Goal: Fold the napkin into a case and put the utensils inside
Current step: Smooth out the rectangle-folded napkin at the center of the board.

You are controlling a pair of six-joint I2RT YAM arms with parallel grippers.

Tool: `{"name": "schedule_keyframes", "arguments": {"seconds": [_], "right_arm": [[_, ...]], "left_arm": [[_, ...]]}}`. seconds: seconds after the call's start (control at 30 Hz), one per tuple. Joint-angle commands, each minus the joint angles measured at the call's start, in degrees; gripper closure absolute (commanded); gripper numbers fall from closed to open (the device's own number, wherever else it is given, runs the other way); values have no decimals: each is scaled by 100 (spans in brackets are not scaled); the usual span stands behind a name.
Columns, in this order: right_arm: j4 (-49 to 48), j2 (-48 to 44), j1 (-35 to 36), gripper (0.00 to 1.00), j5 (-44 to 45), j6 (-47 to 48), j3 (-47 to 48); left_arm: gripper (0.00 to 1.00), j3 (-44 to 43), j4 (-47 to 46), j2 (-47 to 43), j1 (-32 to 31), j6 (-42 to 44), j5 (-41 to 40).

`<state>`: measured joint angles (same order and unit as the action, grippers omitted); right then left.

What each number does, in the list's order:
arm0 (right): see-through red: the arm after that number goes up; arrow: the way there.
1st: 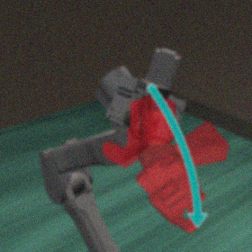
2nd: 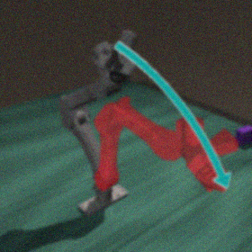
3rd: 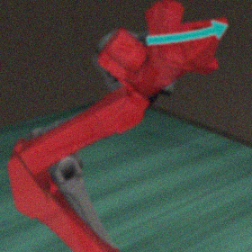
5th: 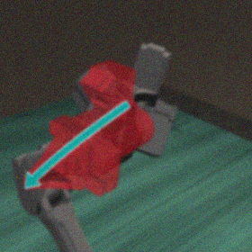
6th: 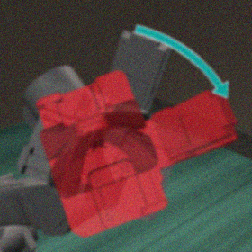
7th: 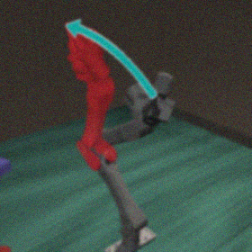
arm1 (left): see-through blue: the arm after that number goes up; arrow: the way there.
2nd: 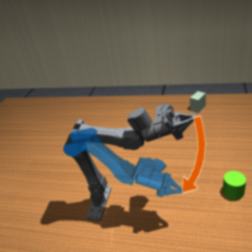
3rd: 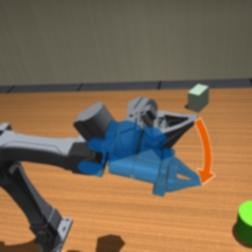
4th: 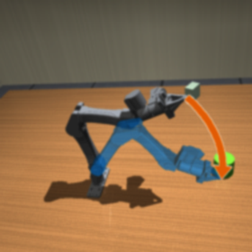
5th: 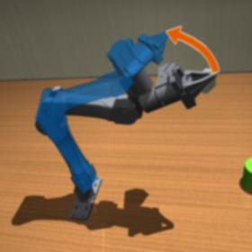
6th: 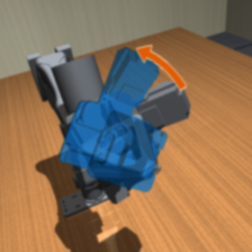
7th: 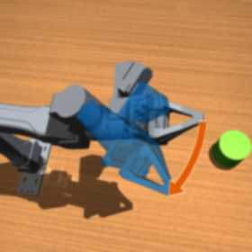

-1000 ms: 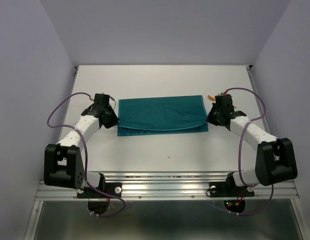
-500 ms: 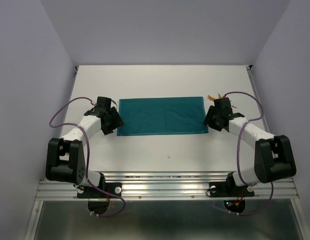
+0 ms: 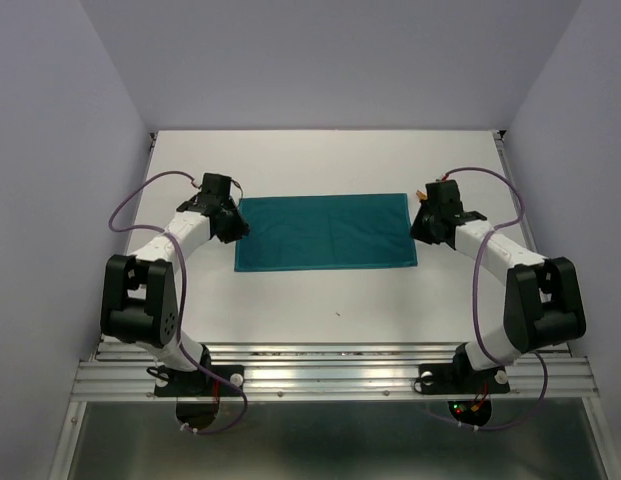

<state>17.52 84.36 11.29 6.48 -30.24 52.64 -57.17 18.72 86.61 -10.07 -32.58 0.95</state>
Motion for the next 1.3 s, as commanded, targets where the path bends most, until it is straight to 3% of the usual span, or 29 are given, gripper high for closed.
{"name": "schedule_keyframes", "arguments": {"seconds": [0.0,0.2,0.47,0.77,0.93,1.1,1.27], "right_arm": [[-214,344,-4,92,-428,0,123],[-284,801,-4,93,-569,18,106],[-319,1092,-4,93,-595,18,-166],[-337,741,-4,93,-1008,-263,-737],[-188,389,-4,92,-1035,-404,-1010],[-64,204,-4,92,-982,-413,-1002],[15,265,-4,89,-675,-237,-275]], "left_arm": [[68,-303,-281,382,-83,23,370],[69,-892,-439,1217,-162,67,582],[68,-621,-395,1745,-162,-90,309],[68,530,-545,1394,-162,-337,116],[68,961,-282,771,-163,-363,-34],[68,813,-27,375,-162,-311,-323],[66,-12,79,435,-259,-170,-227]]}}
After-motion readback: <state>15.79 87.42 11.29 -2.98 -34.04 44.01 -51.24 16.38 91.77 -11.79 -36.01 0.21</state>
